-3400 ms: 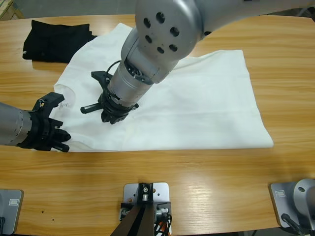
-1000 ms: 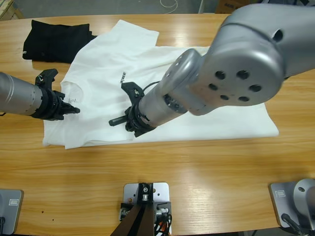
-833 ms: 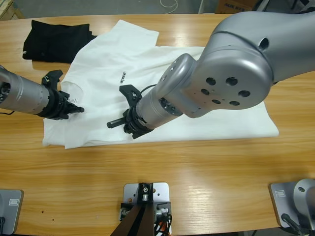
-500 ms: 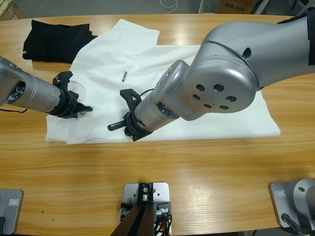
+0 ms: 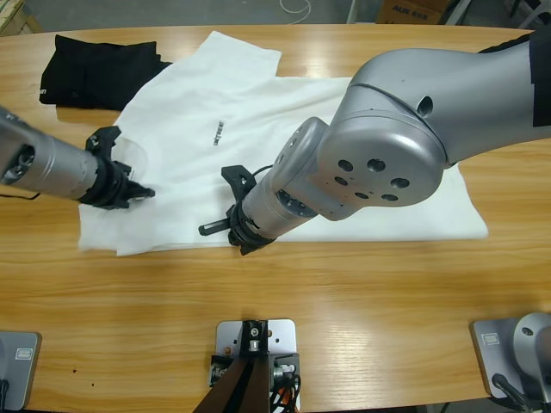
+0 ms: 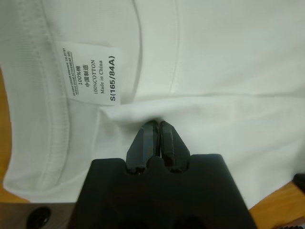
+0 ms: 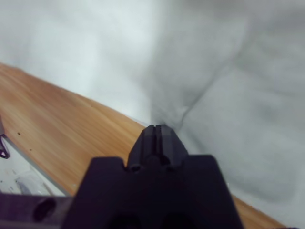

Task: Fold clothes

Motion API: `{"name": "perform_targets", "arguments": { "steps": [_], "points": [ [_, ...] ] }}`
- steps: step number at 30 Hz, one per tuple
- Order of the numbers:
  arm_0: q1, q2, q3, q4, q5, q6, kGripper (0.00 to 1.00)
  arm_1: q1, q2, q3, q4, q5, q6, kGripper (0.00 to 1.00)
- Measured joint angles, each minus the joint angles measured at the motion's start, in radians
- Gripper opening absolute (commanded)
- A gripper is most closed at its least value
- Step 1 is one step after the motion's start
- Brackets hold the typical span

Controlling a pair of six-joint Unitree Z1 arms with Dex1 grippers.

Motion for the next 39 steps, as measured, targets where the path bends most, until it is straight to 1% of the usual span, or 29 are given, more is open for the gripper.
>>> {"name": "perform_targets", "arguments": {
  "steps": [7,12,15,18,21,23,26,29,31,33,36,39],
  "points": [
    [0.0,-0.053,0.071,-0.006,-0.005,0.0,0.0,0.001,0.0,0.006,0.003,0.0,0.021,0.0],
    [0.0,-0.054,0.065,-0.006,-0.006,0.0,0.0,0.007,-0.022,0.026,0.033,0.0,0.039,0.0],
    [0.0,-0.057,0.041,0.022,-0.006,0.005,0.0,0.013,-0.082,0.027,0.038,0.001,0.04,0.0],
    [-0.004,-0.115,-0.027,0.12,-0.006,0.013,0.0,0.016,-0.184,0.004,0.126,-0.039,0.031,0.0],
    [-0.06,-0.194,-0.064,0.199,-0.006,0.014,0.0,0.004,-0.272,-0.023,0.236,-0.114,0.011,0.0],
    [-0.112,-0.211,-0.06,0.227,-0.006,0.009,0.0,-0.042,-0.305,-0.015,0.288,-0.155,-0.004,0.0],
    [-0.168,-0.212,-0.039,0.237,-0.006,-0.014,0.0,-0.164,-0.317,0.052,0.313,-0.208,-0.021,0.0],
    [-0.183,-0.198,-0.007,0.221,-0.006,-0.038,0.0,-0.299,-0.314,0.147,0.301,-0.251,-0.027,0.0],
    [-0.186,-0.161,0.001,0.193,-0.006,-0.044,0.0,-0.366,-0.302,0.204,0.282,-0.262,-0.026,0.0],
    [-0.187,-0.107,0.006,0.157,-0.007,-0.048,0.0,-0.401,-0.287,0.25,0.261,-0.267,-0.017,0.0],
    [-0.189,-0.042,0.012,0.118,-0.017,-0.049,0.0,-0.408,-0.274,0.303,0.228,-0.267,0.003,0.0],
    [-0.189,-0.032,0.013,0.094,-0.024,-0.049,0.0,-0.409,-0.262,0.333,0.205,-0.267,0.02,0.0]
  ]
}}
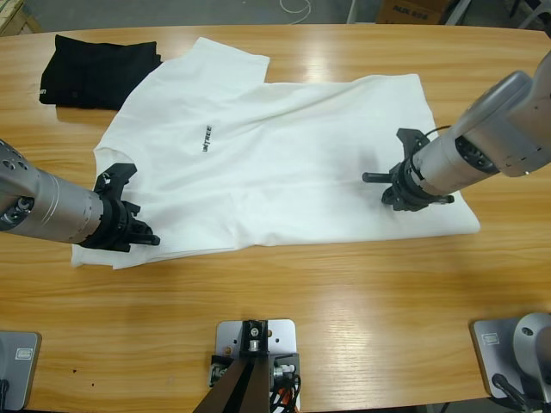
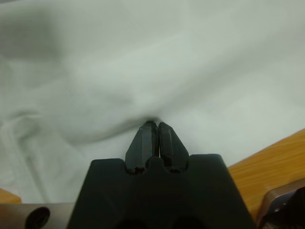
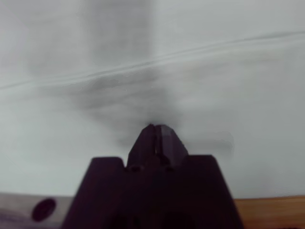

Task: Fold clothes

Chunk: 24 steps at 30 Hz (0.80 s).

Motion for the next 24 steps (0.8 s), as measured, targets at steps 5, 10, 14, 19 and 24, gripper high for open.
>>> {"name": "perform_targets", "arguments": {
  "steps": [5,10,14,19,24],
  "points": [
    [-0.007,0.0,0.018,-0.033,-0.008,0.0,0.0,-0.018,-0.001,0.017,-0.023,0.0,0.009,0.0],
    [-0.031,-0.01,0.036,-0.048,-0.051,0.0,0.0,-0.03,-0.012,0.035,-0.038,0.0,0.009,0.0],
    [-0.08,-0.035,0.058,-0.015,-0.102,0.0,0.0,-0.039,-0.013,0.031,0.001,0.005,0.009,0.0],
    [-0.119,-0.066,0.081,0.042,-0.122,-0.003,0.0,-0.041,-0.013,0.022,0.066,0.016,0.027,0.0],
    [-0.134,-0.093,0.101,0.091,-0.14,-0.006,0.0,-0.041,-0.013,0.017,0.11,0.016,0.046,0.0]
  ]
}}
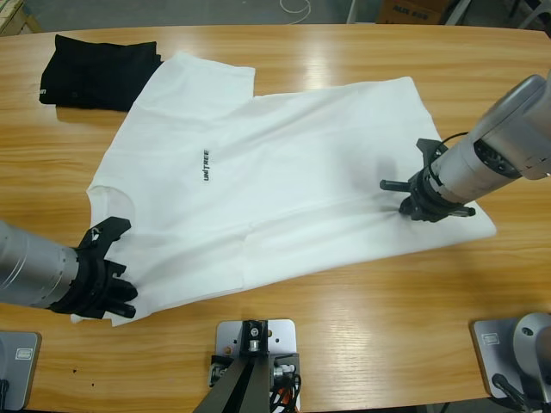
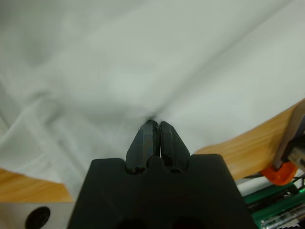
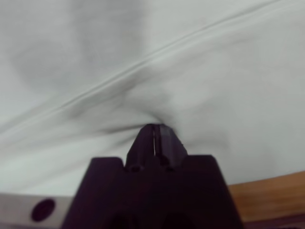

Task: Fold clothes

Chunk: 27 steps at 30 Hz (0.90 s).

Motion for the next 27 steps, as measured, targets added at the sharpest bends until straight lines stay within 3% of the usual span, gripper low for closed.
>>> {"name": "perform_targets", "arguments": {
  "steps": [9,17,21,22,23,24,25,27],
  "points": [
    [-0.018,-0.01,0.005,0.032,-0.001,-0.004,0.0,0.053,-0.002,-0.001,0.106,0.016,0.043,0.0],
    [-0.04,-0.051,0.001,0.129,-0.001,-0.007,0.0,0.19,-0.009,0.019,0.178,0.033,0.132,0.0],
    [-0.04,-0.136,-0.069,0.212,0.001,-0.022,0.0,0.214,-0.019,0.021,0.256,0.013,0.143,0.0],
    [-0.04,-0.159,-0.098,0.235,0.005,-0.031,0.0,0.214,-0.027,0.008,0.287,0.006,0.142,0.137],
    [-0.041,-0.176,-0.127,0.256,0.011,-0.039,0.0,0.214,-0.037,-0.017,0.319,0.0,0.142,0.688],
    [-0.041,-0.189,-0.155,0.275,0.017,-0.047,0.0,0.215,-0.048,-0.049,0.351,-0.006,0.142,0.94],
    [-0.041,-0.2,-0.182,0.289,0.023,-0.054,0.0,0.215,-0.062,-0.087,0.382,-0.011,0.142,0.998],
    [-0.034,-0.207,-0.22,0.303,0.033,-0.064,0.0,0.215,-0.088,-0.17,0.428,-0.016,0.131,1.0]
  ]
}}
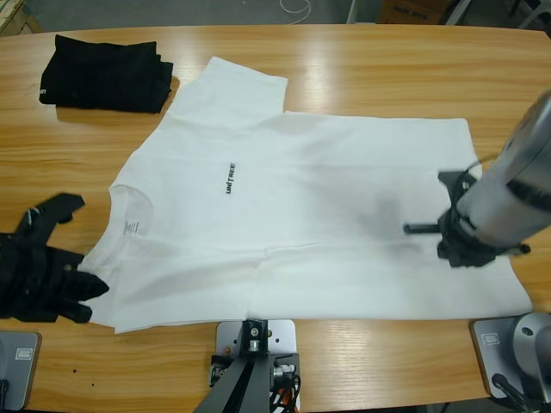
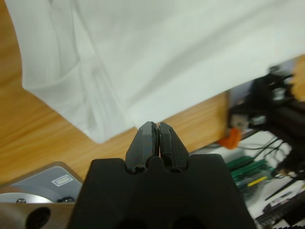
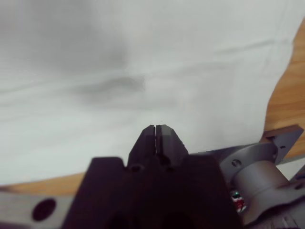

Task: Fold clothes

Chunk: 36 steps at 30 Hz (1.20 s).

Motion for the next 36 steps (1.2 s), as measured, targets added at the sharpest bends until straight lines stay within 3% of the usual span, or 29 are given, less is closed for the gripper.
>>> {"name": "perform_targets", "arguments": {
  "steps": [2,4,5,6,7,11,15,21,27,31,36],
  "points": [
    [0.024,0.0,-0.03,0.005,0.013,-0.005,0.031,0.001,-0.021,-0.09,0.03,-0.006,-0.046,1.0],
    [0.069,0.003,-0.063,0.005,0.024,0.002,0.424,-0.003,-0.044,-0.187,0.052,-0.018,-0.119,1.0],
    [0.103,0.01,-0.079,0.001,0.02,0.03,0.728,-0.017,-0.054,-0.229,0.058,-0.019,-0.166,1.0],
    [0.148,0.023,-0.097,-0.011,0.006,0.078,0.896,-0.041,-0.063,-0.262,0.06,-0.019,-0.216,1.0],
    [0.192,0.038,-0.119,-0.026,-0.01,0.13,0.937,-0.079,-0.072,-0.286,0.06,-0.018,-0.277,1.0],
    [0.376,0.165,-0.303,-0.057,-0.088,0.357,0.941,-0.291,-0.085,-0.316,0.033,0.031,-0.532,0.996],
    [0.476,0.355,-0.615,0.041,-0.127,0.507,0.936,-0.458,-0.085,-0.321,0.012,0.066,-0.68,1.0],
    [0.547,0.693,-1.157,0.308,-0.136,0.556,0.936,-0.516,-0.085,-0.32,-0.033,0.085,-0.729,0.996],
    [0.592,0.98,-1.554,0.516,-0.144,0.562,0.913,-0.591,-0.082,-0.29,-0.089,0.089,-0.738,0.997],
    [0.636,1.084,-1.689,0.569,-0.197,0.57,0.918,-0.658,-0.071,-0.241,-0.144,0.107,-0.743,0.997],
    [0.66,1.171,-1.722,0.606,-0.211,0.57,0.904,-0.687,-0.05,-0.221,-0.18,0.117,-0.743,0.998]
  ]
}}
